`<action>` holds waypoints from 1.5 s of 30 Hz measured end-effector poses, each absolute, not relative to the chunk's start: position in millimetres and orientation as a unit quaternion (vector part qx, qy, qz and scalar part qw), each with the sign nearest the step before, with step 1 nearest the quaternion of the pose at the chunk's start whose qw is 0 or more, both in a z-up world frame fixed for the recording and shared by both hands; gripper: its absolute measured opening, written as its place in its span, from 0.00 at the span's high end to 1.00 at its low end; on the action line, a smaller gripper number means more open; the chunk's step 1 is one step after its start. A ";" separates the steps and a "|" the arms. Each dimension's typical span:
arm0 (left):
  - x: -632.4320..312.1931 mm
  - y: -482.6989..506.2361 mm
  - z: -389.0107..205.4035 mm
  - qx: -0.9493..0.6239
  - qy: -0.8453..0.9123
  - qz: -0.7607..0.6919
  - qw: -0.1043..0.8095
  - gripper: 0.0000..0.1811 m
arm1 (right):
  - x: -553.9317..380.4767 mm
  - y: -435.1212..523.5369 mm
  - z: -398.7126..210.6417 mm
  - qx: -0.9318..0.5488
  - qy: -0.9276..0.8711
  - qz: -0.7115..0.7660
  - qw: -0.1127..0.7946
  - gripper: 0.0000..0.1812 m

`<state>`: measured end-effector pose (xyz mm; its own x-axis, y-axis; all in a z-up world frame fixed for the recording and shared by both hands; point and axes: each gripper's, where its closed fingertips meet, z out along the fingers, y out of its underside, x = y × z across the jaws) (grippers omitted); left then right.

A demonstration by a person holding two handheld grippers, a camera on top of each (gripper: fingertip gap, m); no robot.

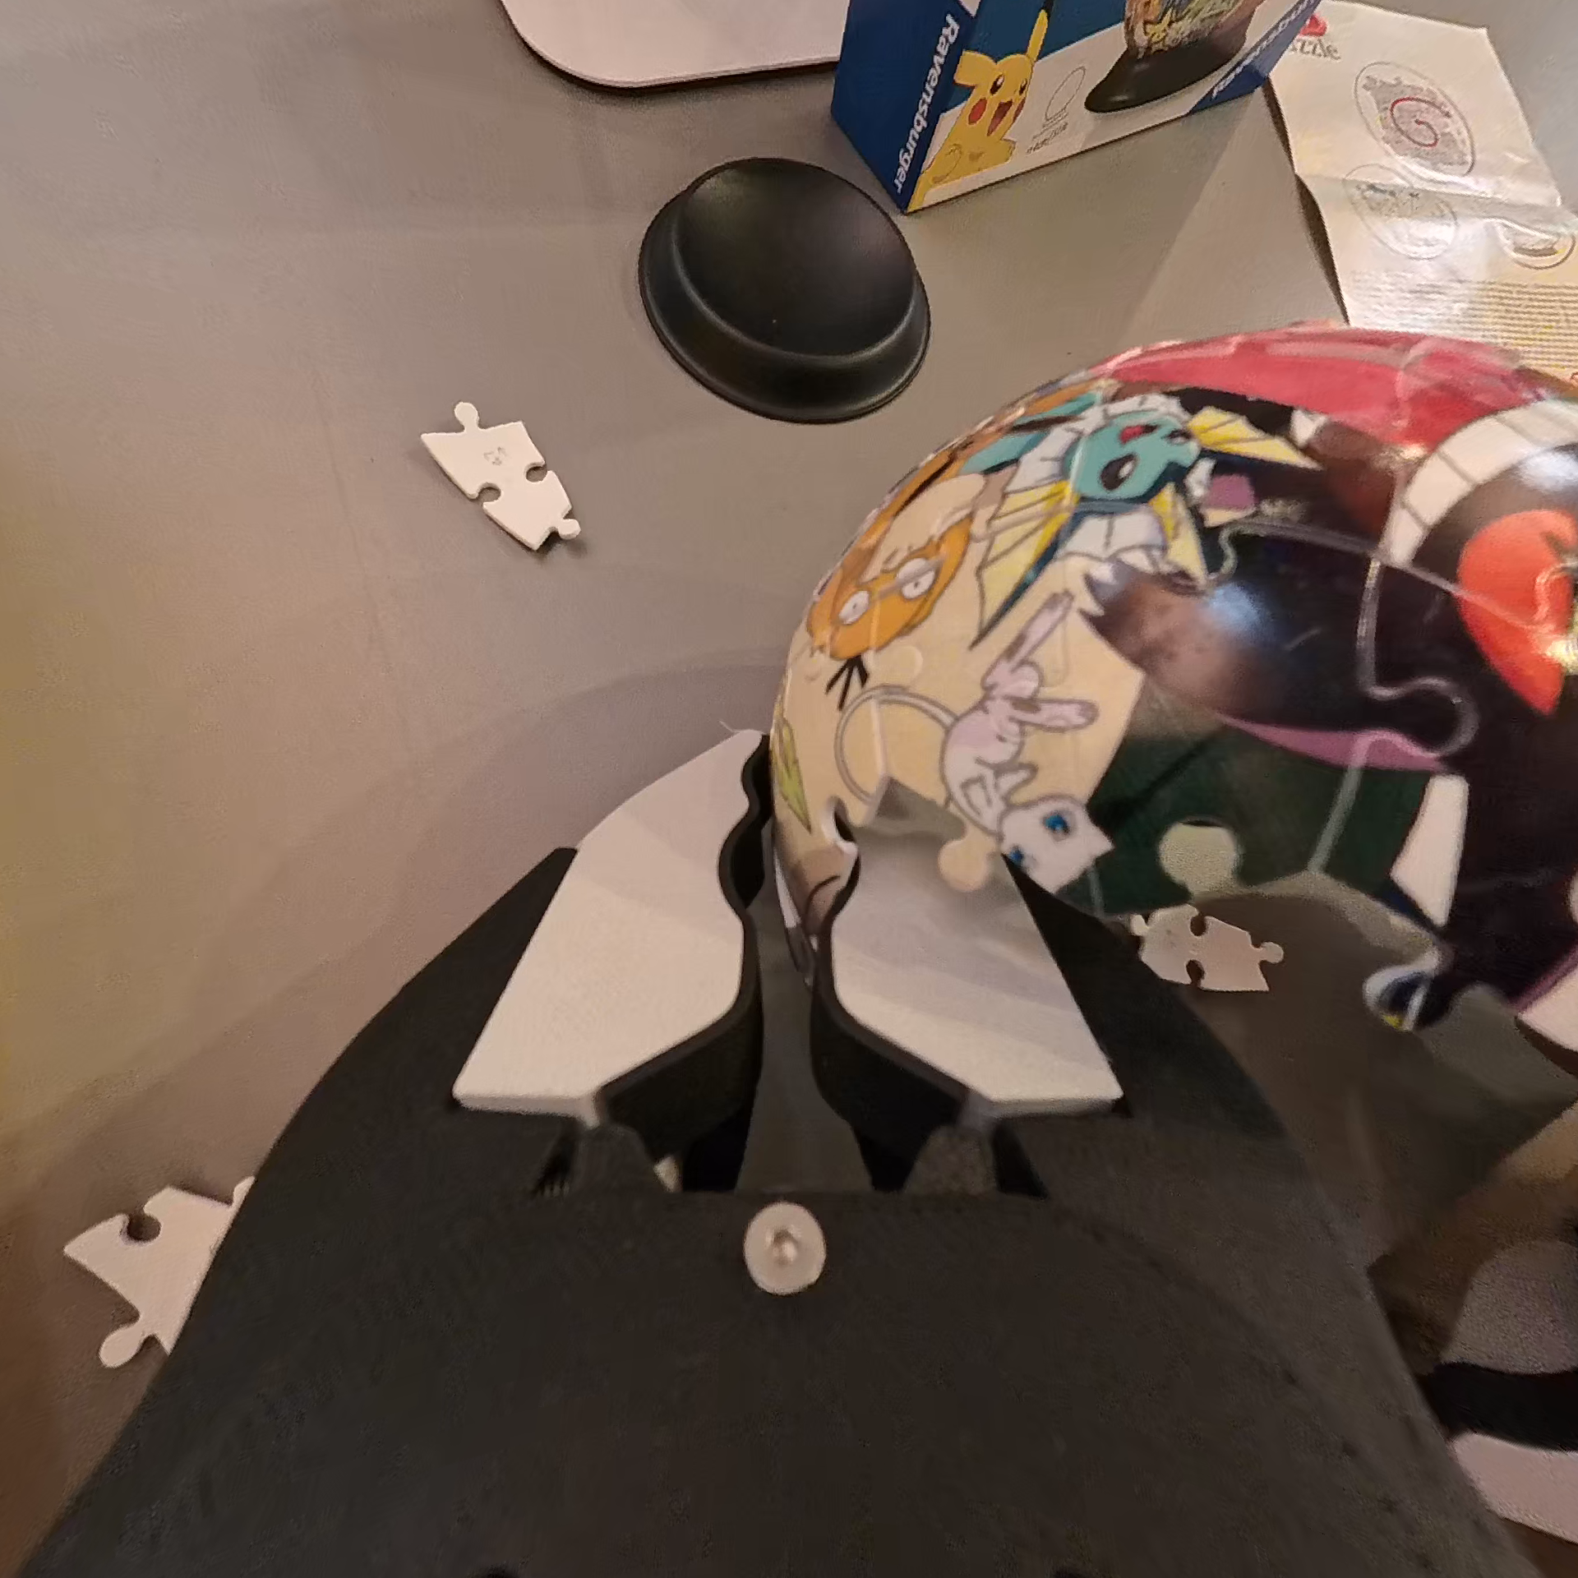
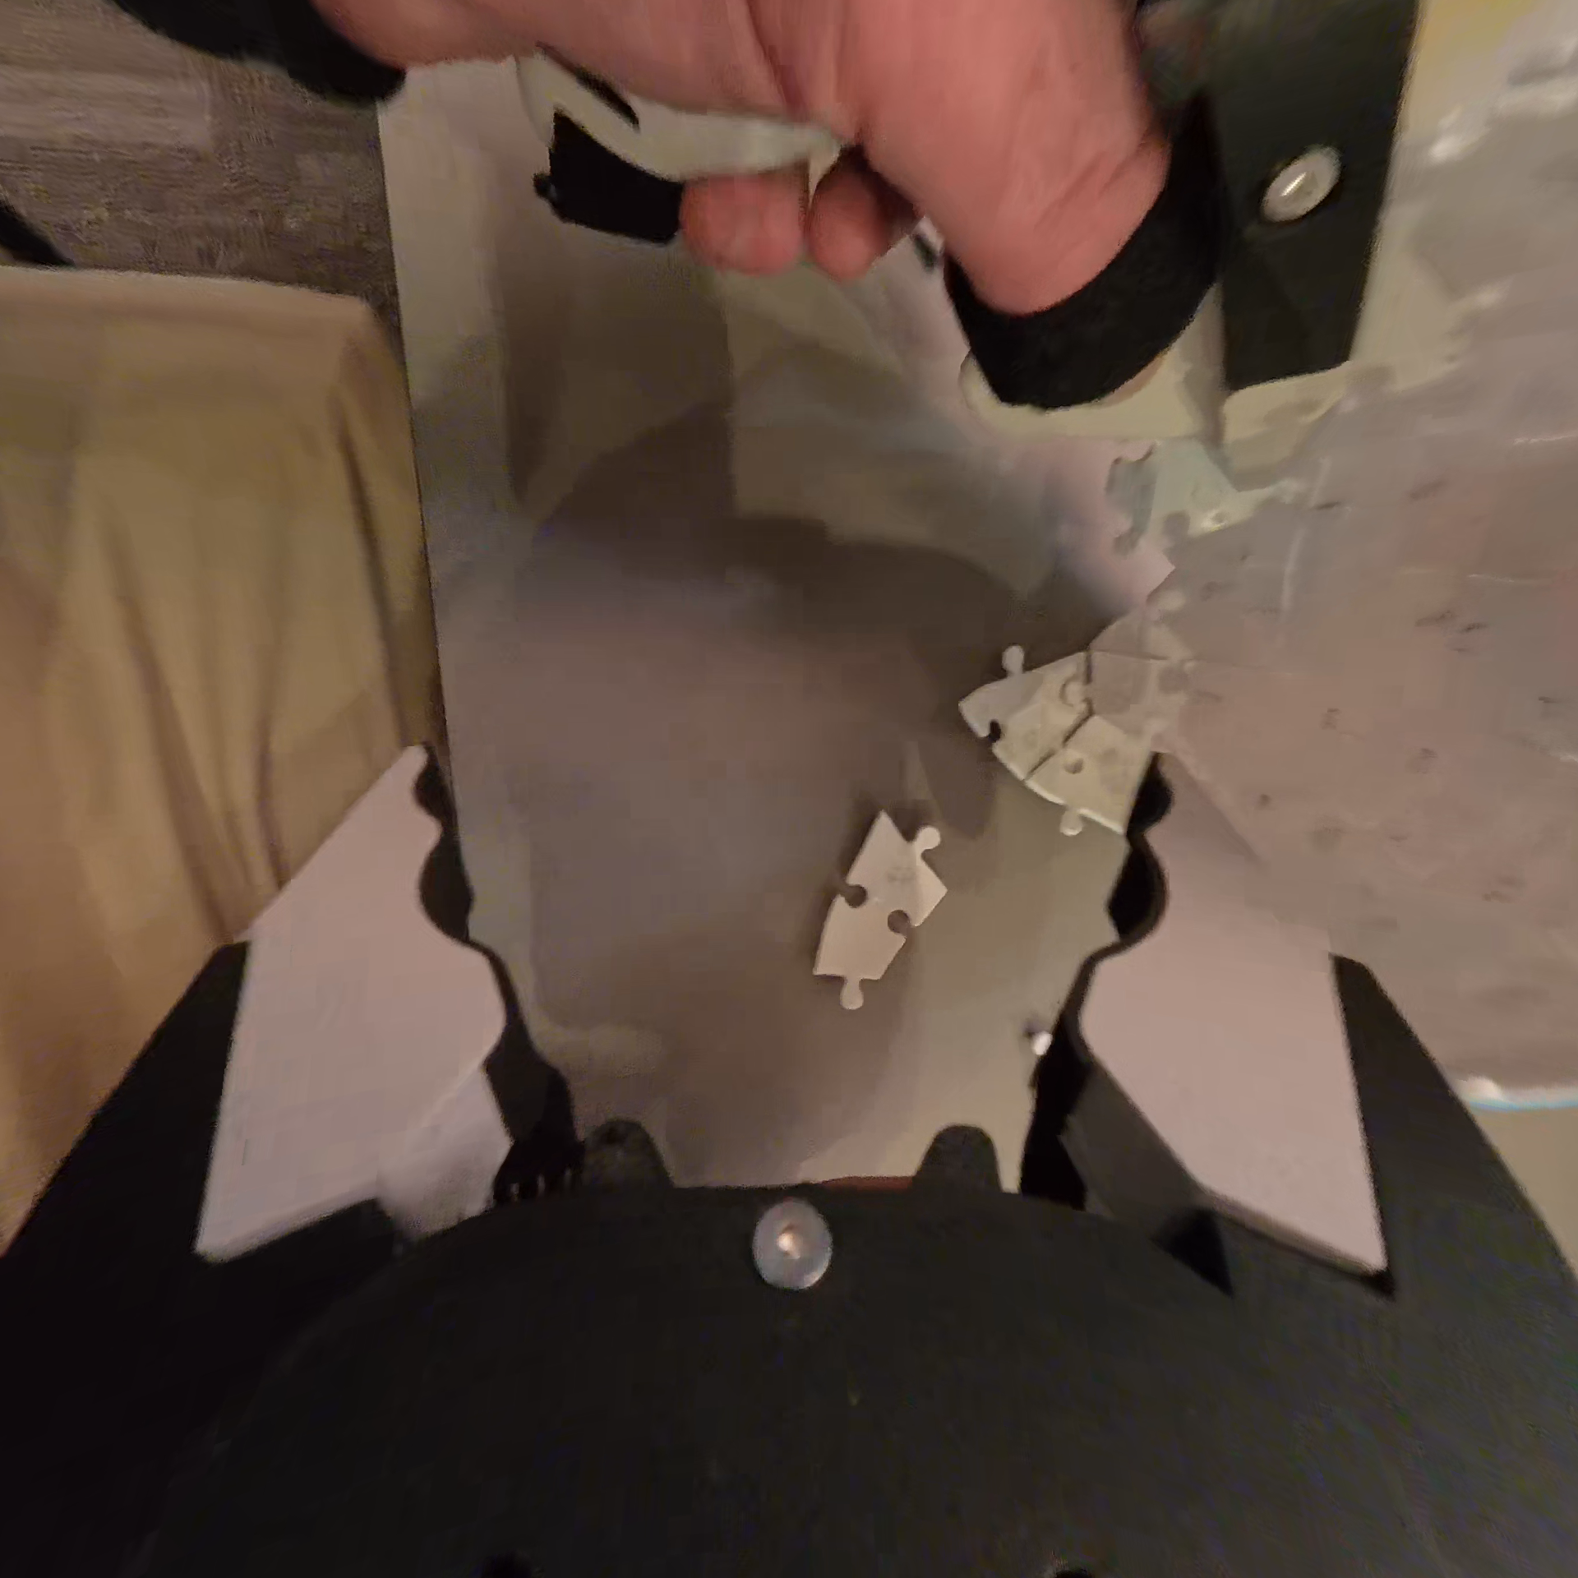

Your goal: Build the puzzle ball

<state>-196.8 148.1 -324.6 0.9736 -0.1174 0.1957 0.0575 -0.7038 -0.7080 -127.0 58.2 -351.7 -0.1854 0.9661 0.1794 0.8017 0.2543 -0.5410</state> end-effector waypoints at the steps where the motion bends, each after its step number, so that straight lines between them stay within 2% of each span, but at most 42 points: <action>1: -196.5 148.2 -324.5 -0.916 0.016 -0.114 0.385 0.97 | -125.6 58.3 -355.6 -0.584 -0.760 0.158 0.238 0.12; 12: -193.6 147.3 -327.7 -0.917 0.016 -0.121 0.379 0.97 | -125.2 54.2 -379.2 -0.564 -0.792 0.123 0.198 0.12; 32: -195.7 147.4 -329.7 -0.919 0.013 -0.119 0.376 0.97 | -119.2 54.7 -381.0 -0.554 -0.815 0.088 0.146 0.11; 41: -196.1 148.4 -329.3 -0.917 0.010 -0.119 0.380 0.97 | -104.3 41.0 -365.3 -0.539 -0.819 0.105 0.165 0.17; 45: -195.2 149.0 -328.4 -0.917 0.012 -0.119 0.381 0.97 | -93.9 36.4 -367.2 -0.544 -0.816 0.106 0.167 0.15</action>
